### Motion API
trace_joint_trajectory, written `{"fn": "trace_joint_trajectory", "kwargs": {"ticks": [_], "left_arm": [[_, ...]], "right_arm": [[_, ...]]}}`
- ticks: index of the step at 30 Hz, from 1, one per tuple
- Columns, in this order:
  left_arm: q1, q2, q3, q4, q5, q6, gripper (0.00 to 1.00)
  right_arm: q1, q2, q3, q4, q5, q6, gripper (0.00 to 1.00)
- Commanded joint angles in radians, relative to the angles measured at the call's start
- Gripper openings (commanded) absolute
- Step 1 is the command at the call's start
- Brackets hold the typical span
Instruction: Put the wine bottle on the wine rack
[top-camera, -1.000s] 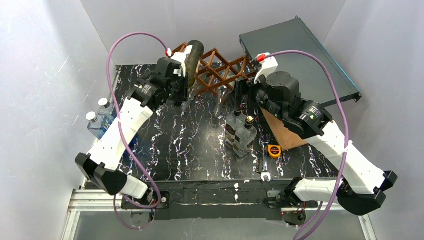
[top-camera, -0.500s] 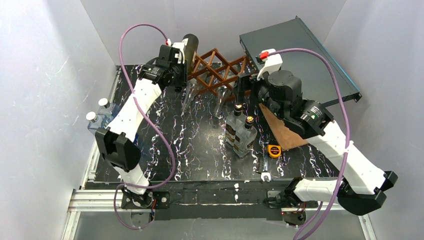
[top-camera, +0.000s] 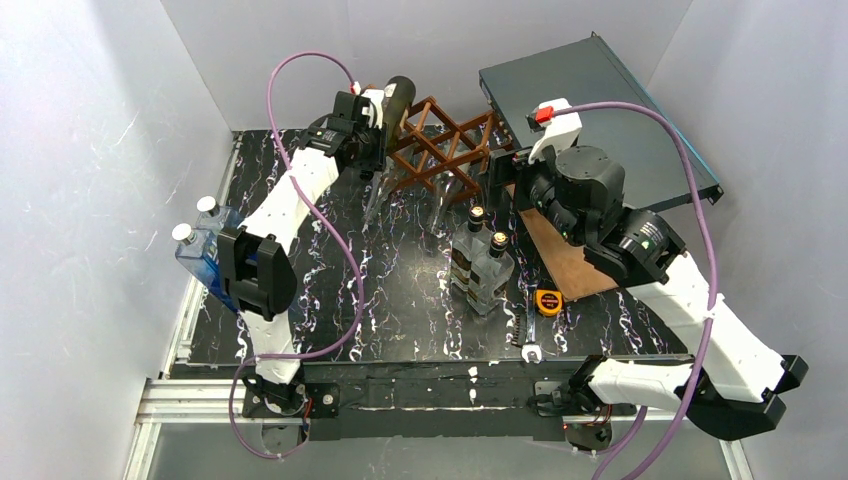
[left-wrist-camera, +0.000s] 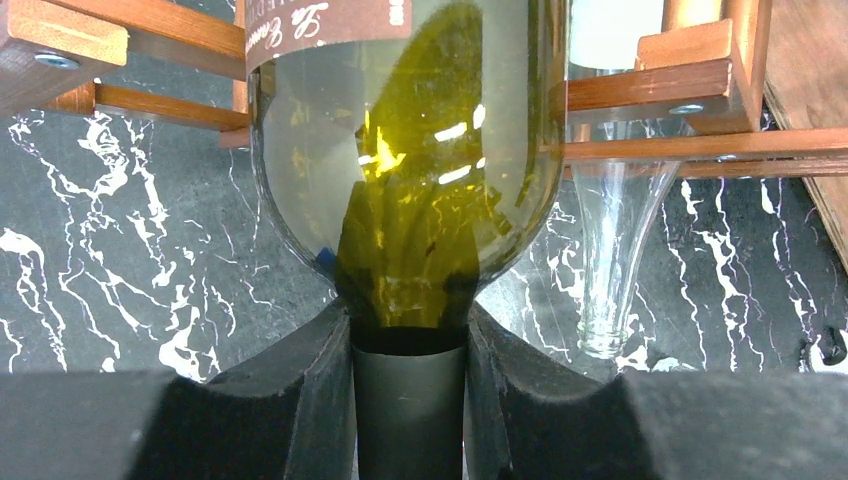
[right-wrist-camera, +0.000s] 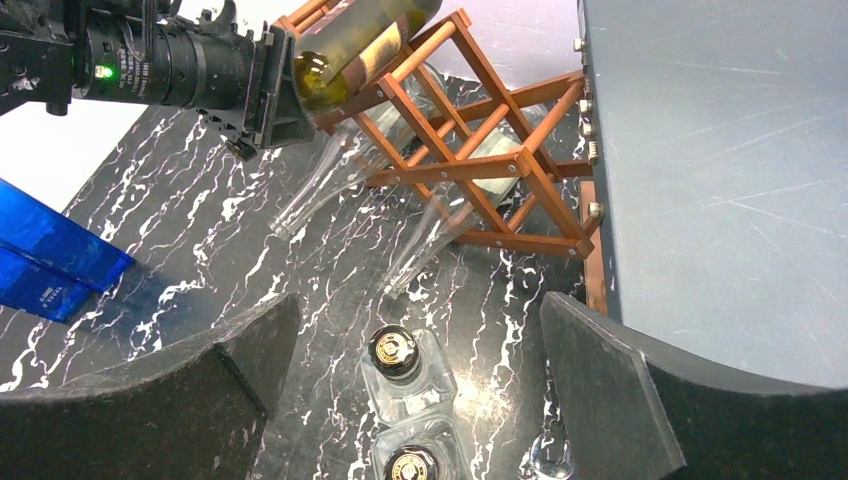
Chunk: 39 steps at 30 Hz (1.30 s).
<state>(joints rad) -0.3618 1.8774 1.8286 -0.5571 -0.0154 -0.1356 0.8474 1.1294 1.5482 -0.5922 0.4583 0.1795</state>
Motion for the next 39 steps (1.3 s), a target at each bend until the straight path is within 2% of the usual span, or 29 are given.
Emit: {"fn": "trace_joint_trajectory", "kwargs": {"ticks": [1, 2, 3, 6, 13, 16, 20, 24, 30, 35, 39], "left_arm": [[0.003, -0.006, 0.111, -0.053, 0.004, 0.042, 0.01], [0.003, -0.003, 0.129, -0.071, -0.016, 0.040, 0.16], [0.002, -0.005, 0.134, -0.078, -0.026, 0.038, 0.26], [0.002, -0.014, 0.142, -0.089, -0.032, 0.038, 0.47], [0.004, -0.023, 0.173, -0.148, -0.038, 0.030, 0.73], [0.004, -0.048, 0.182, -0.186, -0.026, 0.024, 0.97], [0.004, -0.138, 0.147, -0.237, -0.006, 0.006, 0.98], [0.004, -0.313, 0.005, -0.250, 0.064, -0.046, 0.98], [0.003, -0.567, -0.259, -0.239, 0.295, -0.197, 0.98], [-0.016, -0.715, -0.448, -0.218, 0.481, -0.336, 0.98], [-0.094, -0.831, -0.539, -0.214, 0.463, -0.384, 0.98]], "right_arm": [[0.005, -0.031, -0.006, 0.059, 0.010, -0.024, 1.00], [0.005, -0.030, -0.008, 0.063, 0.006, -0.027, 1.00], [0.005, -0.027, -0.009, 0.067, 0.003, -0.029, 1.00], [0.005, -0.019, -0.008, 0.073, -0.012, -0.031, 1.00], [0.005, -0.013, 0.006, 0.051, -0.038, -0.022, 1.00], [0.005, -0.010, 0.018, 0.014, -0.043, -0.009, 1.00], [0.005, 0.006, 0.047, -0.060, -0.048, 0.022, 1.00], [0.005, 0.040, 0.112, -0.170, -0.076, 0.075, 1.00], [0.005, 0.061, 0.140, -0.255, -0.161, 0.154, 1.00], [0.005, 0.104, 0.187, -0.329, -0.162, 0.145, 1.00], [0.005, 0.145, 0.220, -0.372, -0.152, 0.110, 1.00]]}}
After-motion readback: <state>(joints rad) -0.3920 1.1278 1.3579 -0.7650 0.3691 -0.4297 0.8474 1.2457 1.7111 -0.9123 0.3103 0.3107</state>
